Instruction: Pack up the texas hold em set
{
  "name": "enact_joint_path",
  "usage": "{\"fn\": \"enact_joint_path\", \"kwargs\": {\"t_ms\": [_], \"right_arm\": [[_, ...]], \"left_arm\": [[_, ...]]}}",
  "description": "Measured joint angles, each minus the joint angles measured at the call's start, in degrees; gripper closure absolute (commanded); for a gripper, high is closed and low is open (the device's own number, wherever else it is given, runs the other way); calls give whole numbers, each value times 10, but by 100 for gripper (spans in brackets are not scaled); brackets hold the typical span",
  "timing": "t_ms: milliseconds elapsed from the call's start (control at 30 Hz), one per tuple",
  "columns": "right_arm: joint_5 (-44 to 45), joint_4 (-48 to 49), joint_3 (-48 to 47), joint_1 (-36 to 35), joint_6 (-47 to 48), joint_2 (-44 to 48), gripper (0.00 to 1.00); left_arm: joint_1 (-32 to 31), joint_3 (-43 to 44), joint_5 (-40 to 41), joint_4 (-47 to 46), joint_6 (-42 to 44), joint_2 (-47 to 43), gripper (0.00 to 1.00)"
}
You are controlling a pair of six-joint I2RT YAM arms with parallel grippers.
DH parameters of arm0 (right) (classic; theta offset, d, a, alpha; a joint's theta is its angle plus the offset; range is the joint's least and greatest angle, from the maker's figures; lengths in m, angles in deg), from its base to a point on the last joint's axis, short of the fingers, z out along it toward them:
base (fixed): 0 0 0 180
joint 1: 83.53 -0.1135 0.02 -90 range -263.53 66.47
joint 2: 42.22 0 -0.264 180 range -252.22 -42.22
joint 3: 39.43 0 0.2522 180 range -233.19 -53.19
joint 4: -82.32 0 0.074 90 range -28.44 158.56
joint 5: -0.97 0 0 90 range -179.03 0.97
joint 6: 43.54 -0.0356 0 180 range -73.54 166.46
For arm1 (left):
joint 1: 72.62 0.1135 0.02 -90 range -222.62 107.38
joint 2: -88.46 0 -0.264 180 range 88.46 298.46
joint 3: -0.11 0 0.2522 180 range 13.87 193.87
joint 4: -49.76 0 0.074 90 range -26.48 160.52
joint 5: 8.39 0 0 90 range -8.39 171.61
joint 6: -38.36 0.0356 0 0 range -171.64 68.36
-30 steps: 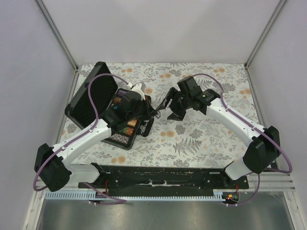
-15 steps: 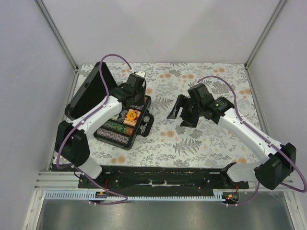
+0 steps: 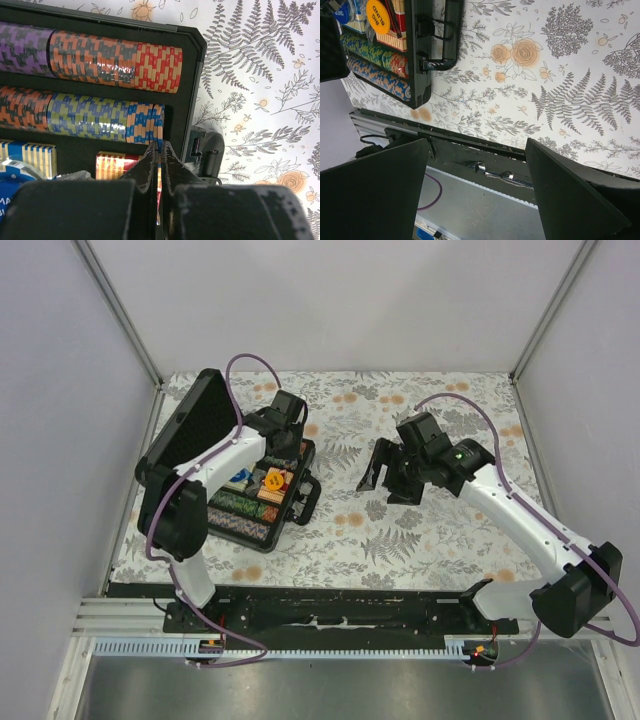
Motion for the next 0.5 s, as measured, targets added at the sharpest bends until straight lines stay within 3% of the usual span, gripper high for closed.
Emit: {"fn": "enact_joint_path", "kwargs": {"t_ms": [300, 500], "right_arm": [[3, -9, -11, 9, 12, -9, 13], [2, -13, -11, 13, 12, -17, 13]], "left_arm": [[5, 7, -9, -1, 7, 18, 98], [5, 7, -9, -3, 19, 30, 83]]}}
